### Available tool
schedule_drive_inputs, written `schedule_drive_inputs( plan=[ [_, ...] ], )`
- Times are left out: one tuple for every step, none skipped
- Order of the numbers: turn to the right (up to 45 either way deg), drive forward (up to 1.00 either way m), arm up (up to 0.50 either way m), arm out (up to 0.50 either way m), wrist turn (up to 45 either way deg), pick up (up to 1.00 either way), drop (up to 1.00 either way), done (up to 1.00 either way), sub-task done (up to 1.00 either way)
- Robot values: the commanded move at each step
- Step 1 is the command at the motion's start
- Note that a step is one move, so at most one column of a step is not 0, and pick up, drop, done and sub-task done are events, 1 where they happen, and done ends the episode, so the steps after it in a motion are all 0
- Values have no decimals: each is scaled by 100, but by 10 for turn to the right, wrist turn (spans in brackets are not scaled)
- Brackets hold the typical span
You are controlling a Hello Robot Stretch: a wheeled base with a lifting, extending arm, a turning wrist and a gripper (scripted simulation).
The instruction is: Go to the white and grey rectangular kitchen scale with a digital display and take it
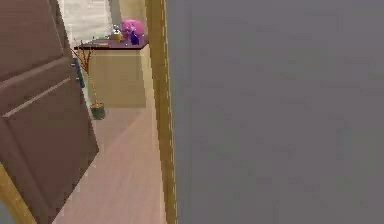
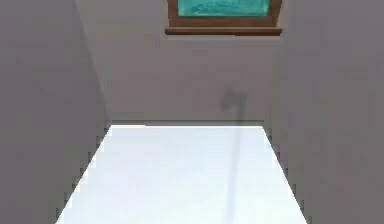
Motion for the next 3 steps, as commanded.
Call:
schedule_drive_inputs(
  plan=[
    [-450, 0, 0, 0, 0, 0, 0, 0, 0],
    [-300, 0, 0, 0, 0, 0, 0, 0, 0],
    [0, 100, 0, 0, 0, 0, 0, 0, 0]
  ],
)
